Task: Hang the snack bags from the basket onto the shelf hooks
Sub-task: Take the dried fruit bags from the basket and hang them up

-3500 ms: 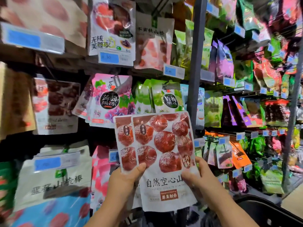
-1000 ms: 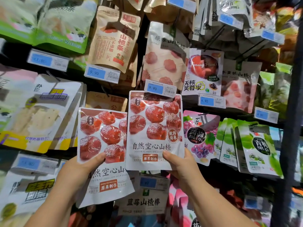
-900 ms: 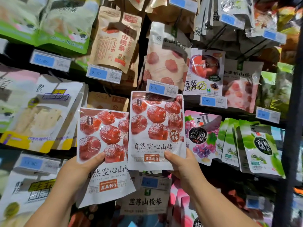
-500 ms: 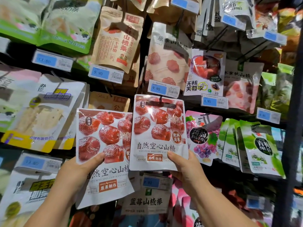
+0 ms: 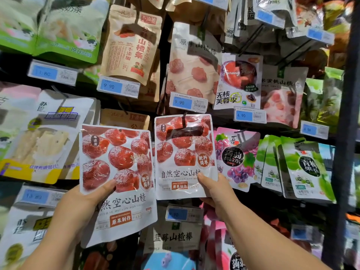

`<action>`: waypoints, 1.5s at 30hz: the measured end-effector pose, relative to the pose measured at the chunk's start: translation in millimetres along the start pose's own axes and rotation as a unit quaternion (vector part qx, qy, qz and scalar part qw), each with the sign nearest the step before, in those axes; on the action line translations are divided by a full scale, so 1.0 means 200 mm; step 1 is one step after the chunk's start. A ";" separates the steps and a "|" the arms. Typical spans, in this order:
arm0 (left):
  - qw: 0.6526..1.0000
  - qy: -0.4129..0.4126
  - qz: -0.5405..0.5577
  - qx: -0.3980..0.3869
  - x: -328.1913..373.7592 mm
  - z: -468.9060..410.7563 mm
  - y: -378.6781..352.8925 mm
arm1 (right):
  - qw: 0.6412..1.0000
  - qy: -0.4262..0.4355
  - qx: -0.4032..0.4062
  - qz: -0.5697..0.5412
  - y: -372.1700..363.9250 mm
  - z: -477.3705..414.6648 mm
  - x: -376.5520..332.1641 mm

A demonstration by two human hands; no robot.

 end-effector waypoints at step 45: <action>0.989 0.012 0.033 -0.146 -0.12 0.03 -0.70 | 0.997 0.026 0.054 -0.049 0.02 0.11 0.06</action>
Point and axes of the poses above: each hand's wrist, its own z-axis away from the middle knuckle, its own y-axis out of the back of the hand, x = y × z, the point moved 8 cm from there along -z, towards the middle knuckle, and after that the axes turned 15 degrees about z, right-handed, at the moved point
